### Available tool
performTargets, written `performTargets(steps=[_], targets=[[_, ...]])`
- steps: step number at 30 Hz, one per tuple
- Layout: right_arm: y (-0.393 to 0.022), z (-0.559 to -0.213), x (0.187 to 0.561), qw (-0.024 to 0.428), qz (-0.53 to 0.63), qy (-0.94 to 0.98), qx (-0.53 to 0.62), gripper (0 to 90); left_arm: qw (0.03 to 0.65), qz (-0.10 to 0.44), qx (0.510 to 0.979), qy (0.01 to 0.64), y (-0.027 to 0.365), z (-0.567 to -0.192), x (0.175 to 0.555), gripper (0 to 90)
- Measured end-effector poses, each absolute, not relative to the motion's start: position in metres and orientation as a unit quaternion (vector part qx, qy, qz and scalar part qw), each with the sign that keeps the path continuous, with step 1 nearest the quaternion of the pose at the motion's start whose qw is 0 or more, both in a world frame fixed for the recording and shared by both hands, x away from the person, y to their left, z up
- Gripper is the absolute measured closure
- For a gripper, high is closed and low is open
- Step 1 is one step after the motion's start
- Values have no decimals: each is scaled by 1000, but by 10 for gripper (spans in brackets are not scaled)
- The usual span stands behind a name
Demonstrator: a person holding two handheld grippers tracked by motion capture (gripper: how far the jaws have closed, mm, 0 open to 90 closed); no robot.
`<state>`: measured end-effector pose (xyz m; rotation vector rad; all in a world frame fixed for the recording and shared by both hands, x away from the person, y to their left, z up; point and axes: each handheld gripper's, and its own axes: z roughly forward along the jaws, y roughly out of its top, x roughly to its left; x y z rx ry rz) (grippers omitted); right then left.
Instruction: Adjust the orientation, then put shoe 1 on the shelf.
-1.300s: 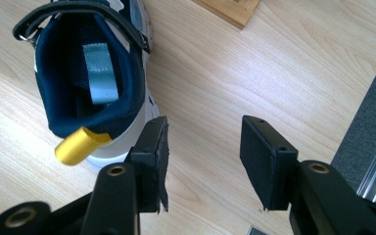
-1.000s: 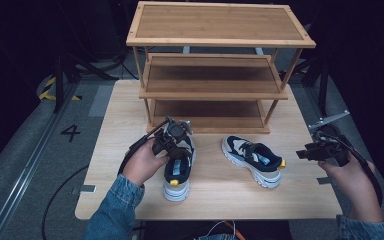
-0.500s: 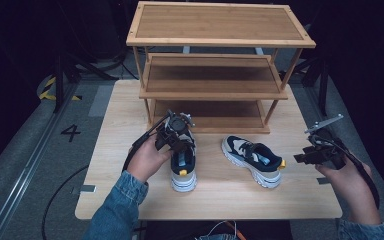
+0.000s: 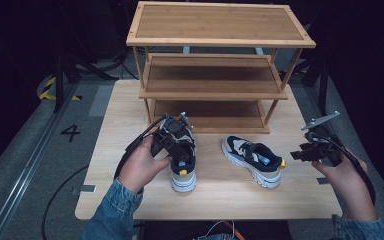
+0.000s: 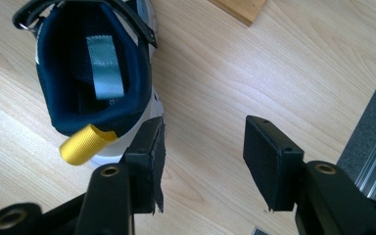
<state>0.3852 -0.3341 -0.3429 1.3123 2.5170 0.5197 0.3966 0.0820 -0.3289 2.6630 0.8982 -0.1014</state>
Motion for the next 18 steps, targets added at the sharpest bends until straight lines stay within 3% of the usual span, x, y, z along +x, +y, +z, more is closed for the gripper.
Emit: performTargets(steps=[5, 18], targets=[[-330, -344, 389, 125, 178, 869, 444, 510, 141, -37, 944, 295, 71, -335, 387, 509], [-323, -346, 395, 120, 177, 874, 435, 504, 95, -61, 946, 303, 56, -372, 392, 500]])
